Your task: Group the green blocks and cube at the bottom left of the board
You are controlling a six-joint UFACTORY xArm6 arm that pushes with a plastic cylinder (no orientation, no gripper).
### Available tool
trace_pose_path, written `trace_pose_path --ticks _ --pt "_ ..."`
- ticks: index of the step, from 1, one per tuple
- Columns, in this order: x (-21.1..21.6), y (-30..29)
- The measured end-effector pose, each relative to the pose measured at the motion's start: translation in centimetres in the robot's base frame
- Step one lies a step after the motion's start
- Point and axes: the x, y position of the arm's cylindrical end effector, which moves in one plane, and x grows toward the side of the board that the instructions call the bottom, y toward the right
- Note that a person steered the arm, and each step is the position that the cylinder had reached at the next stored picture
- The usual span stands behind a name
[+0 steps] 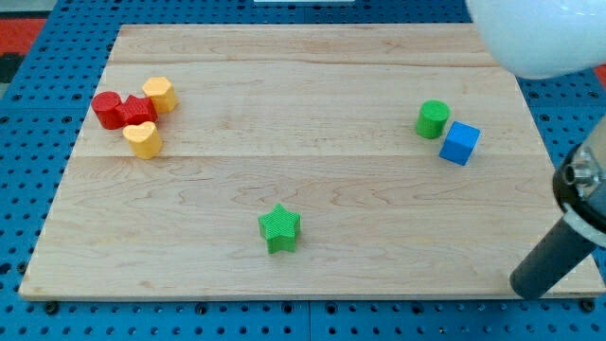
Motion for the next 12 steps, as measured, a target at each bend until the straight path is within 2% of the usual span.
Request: trace_pose_path --ticks 1,2,3,4,5,6,7,8,9,10,11,12 --pt "-3.8 0.3" --pt "-14.6 5.7" --pt "-19.4 5.7" --pt "-16.7 0.6" --pt "-17.1 -5.9" --pt "-21.2 0.0" --pt "-21.7 -6.2" --pt "-15.3 -15.4" --pt "-12.6 -18.7" --pt "-13.7 -16.1" --pt "-8.8 -17.2" --pt "-8.6 -22.3"
